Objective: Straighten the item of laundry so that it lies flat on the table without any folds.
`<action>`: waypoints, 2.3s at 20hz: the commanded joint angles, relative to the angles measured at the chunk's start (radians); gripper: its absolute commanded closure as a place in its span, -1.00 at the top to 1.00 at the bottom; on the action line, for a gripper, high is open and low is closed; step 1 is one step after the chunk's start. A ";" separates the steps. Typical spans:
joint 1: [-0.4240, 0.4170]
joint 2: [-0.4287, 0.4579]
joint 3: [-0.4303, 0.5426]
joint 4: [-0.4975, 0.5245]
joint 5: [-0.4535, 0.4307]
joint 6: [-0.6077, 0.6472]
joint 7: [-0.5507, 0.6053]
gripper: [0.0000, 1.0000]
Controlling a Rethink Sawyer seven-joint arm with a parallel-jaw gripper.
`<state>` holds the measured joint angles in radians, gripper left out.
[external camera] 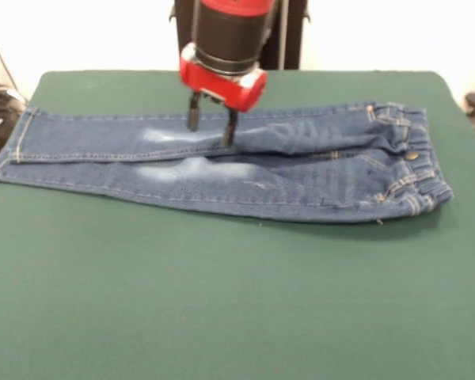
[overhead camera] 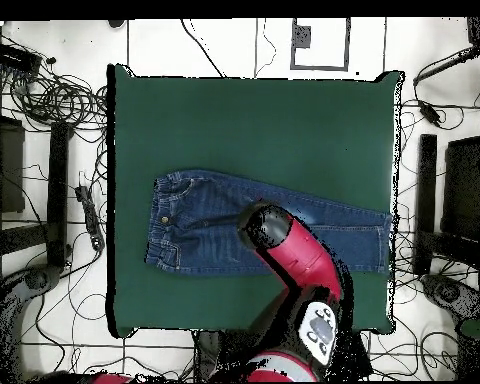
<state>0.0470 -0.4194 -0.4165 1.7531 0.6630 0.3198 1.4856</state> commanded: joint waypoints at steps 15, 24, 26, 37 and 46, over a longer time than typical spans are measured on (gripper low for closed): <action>-0.266 0.099 0.221 0.031 -0.218 -0.486 0.244 1.00; -0.311 0.154 0.297 0.048 -0.242 -0.576 0.319 1.00; -0.313 0.162 0.305 0.043 -0.250 -0.602 0.328 1.00; -0.397 0.192 0.382 0.022 -0.340 -0.689 0.343 1.00; -0.454 0.252 0.418 -0.032 -0.401 -0.660 0.291 1.00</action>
<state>-0.3847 -0.3134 -0.2095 1.7573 0.2568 -0.3555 1.4909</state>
